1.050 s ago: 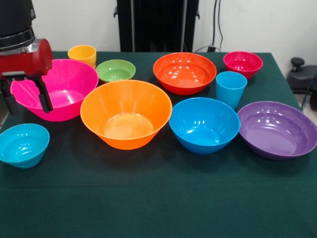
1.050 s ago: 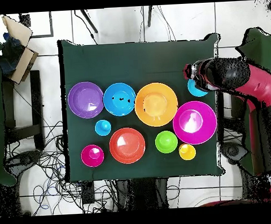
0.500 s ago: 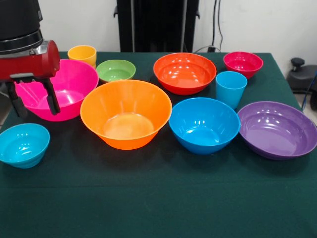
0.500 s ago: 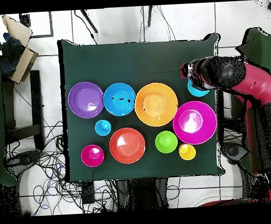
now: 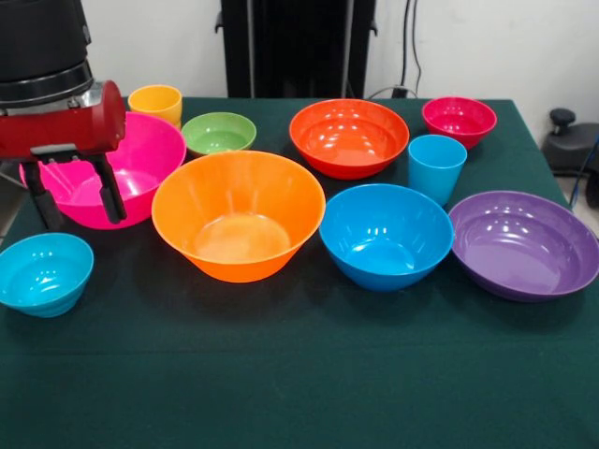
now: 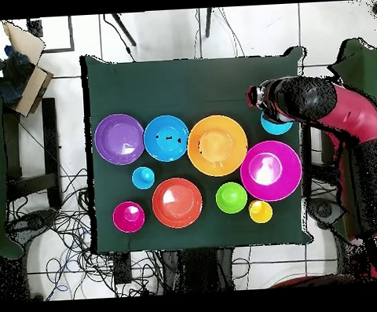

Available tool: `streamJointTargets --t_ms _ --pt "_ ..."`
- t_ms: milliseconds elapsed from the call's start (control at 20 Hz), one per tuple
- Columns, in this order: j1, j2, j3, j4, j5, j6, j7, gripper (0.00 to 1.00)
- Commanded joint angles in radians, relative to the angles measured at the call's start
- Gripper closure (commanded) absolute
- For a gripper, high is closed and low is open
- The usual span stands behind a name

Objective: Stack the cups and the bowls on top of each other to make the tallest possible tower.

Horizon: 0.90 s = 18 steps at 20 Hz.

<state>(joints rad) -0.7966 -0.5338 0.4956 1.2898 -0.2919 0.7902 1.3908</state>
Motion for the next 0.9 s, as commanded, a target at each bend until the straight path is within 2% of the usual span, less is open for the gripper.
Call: streamJointTargets --t_ms 50,200,350,700,900 --pt "0.062 0.102 -0.01 -0.02 -0.125 -0.002 -0.118 0.0" --pt "0.066 0.113 -0.03 -0.022 -0.135 -0.008 -0.105 0.0" --pt "0.068 0.157 -0.055 -0.047 -0.151 -0.012 -0.097 0.0" --pt "0.042 0.203 -0.033 -0.084 -0.164 -0.009 -0.12 0.0" --pt "0.044 0.216 -0.046 -0.092 -0.159 0.009 -0.076 0.0"
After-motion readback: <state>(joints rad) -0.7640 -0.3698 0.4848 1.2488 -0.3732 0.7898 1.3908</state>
